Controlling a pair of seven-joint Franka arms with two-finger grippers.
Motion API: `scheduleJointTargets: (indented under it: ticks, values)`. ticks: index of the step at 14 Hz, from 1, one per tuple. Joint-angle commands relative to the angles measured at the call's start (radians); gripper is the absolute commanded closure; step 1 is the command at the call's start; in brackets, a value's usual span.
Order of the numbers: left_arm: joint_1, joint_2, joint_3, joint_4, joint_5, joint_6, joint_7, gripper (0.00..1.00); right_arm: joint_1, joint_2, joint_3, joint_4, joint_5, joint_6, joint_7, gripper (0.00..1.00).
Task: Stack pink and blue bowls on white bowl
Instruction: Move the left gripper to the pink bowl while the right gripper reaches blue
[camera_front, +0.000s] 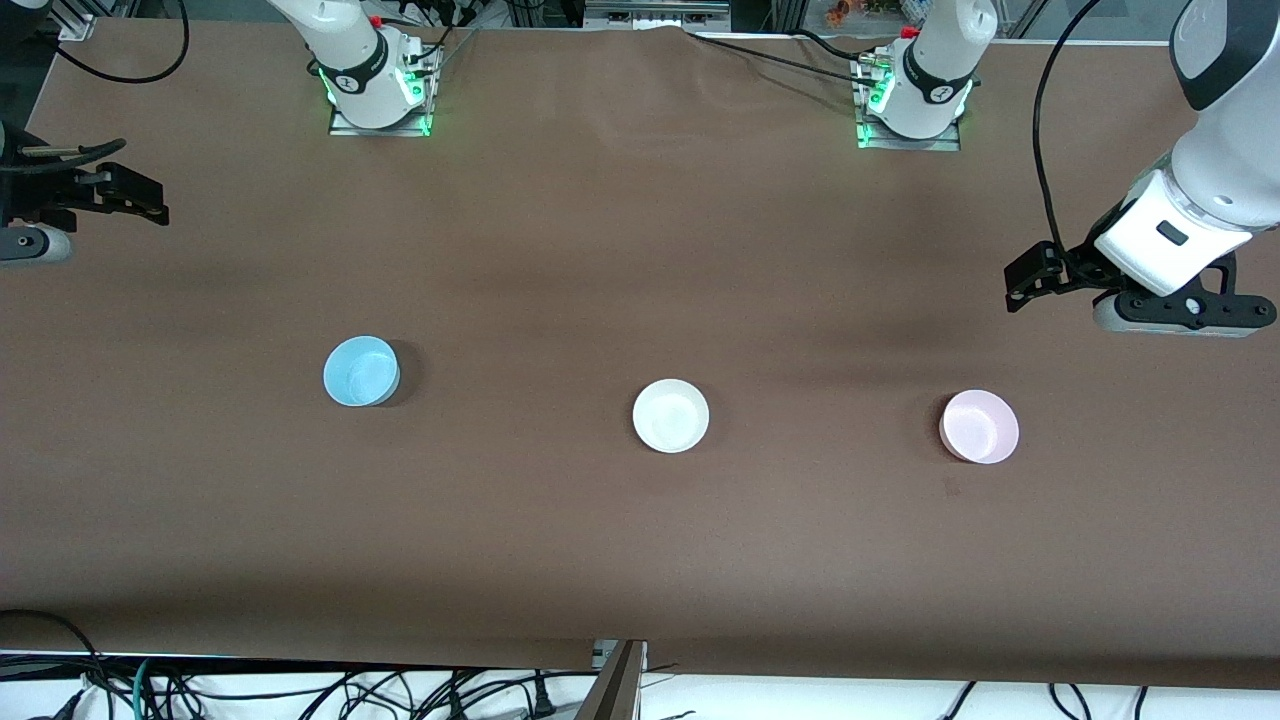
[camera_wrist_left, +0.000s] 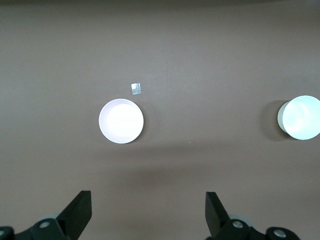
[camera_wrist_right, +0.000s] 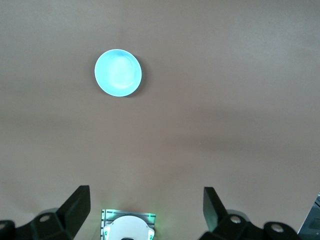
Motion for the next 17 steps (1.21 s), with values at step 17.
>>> scheduleJointTargets:
  ticks: [17]
  values:
    - [0.22,0.408,0.016,0.049,0.007,0.274,0.275,0.0,-0.022,0.026,-0.011,0.025,0.052,0.007,0.046,0.0]
